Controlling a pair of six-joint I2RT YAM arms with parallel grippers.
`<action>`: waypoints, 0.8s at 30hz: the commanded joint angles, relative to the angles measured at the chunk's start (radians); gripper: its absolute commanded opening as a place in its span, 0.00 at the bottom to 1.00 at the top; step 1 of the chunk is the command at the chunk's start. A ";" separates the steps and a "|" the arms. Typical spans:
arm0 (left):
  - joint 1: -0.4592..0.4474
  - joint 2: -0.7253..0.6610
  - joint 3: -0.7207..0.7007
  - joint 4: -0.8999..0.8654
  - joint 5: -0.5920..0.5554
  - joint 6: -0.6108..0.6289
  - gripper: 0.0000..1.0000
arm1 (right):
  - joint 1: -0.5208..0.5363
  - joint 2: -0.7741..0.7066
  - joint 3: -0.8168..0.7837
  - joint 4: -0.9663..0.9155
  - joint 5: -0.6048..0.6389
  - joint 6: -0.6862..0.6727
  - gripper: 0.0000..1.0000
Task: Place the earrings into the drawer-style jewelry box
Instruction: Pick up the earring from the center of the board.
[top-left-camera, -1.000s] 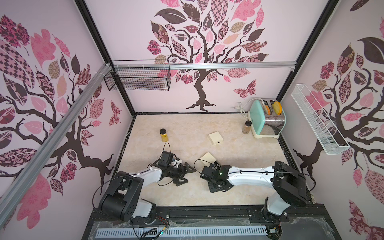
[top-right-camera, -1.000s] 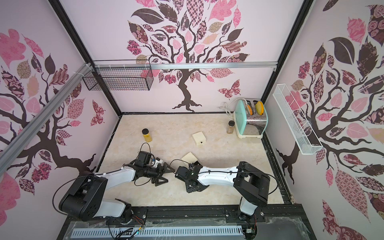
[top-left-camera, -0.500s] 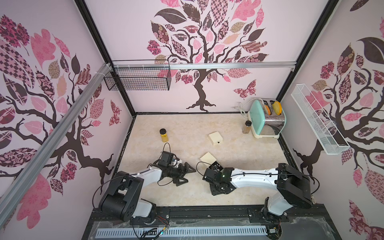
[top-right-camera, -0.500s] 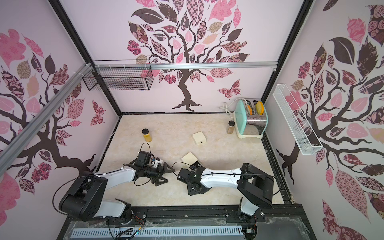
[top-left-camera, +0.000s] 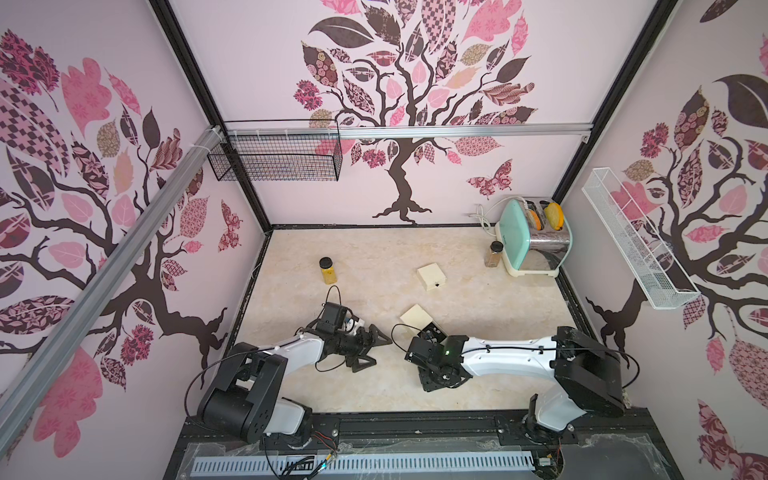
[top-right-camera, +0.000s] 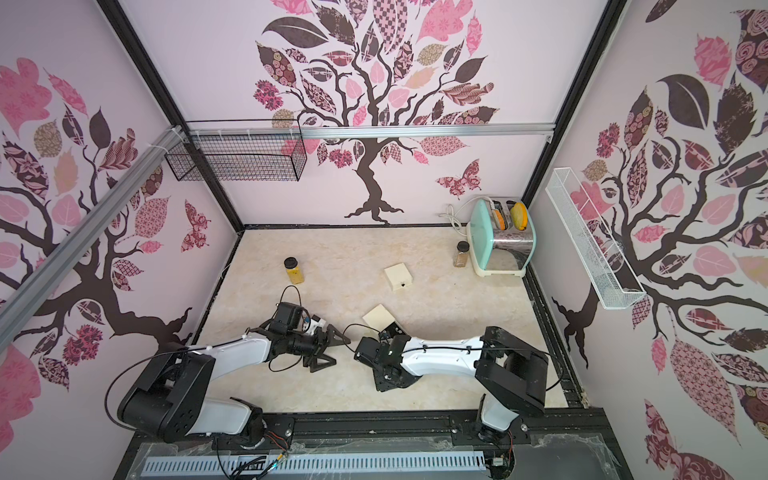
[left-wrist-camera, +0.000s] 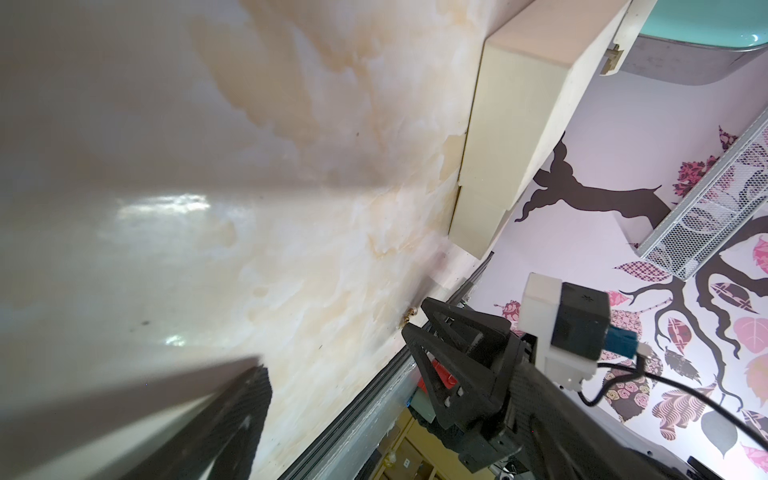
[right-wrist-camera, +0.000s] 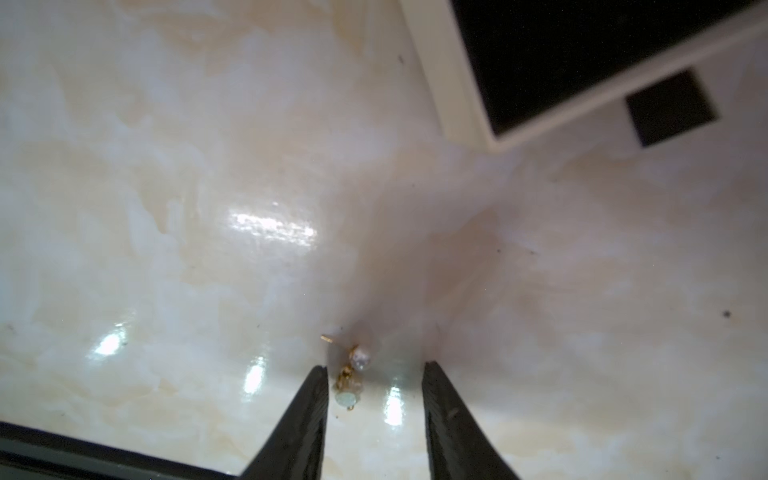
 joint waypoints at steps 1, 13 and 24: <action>0.004 0.002 -0.025 -0.032 -0.067 0.014 0.94 | 0.005 0.014 0.026 -0.002 0.016 -0.043 0.37; 0.004 0.004 -0.025 -0.031 -0.069 0.013 0.94 | 0.005 0.045 0.010 0.044 0.004 -0.080 0.23; 0.004 0.002 -0.023 -0.032 -0.065 0.013 0.94 | 0.003 0.044 0.022 0.042 0.012 -0.166 0.28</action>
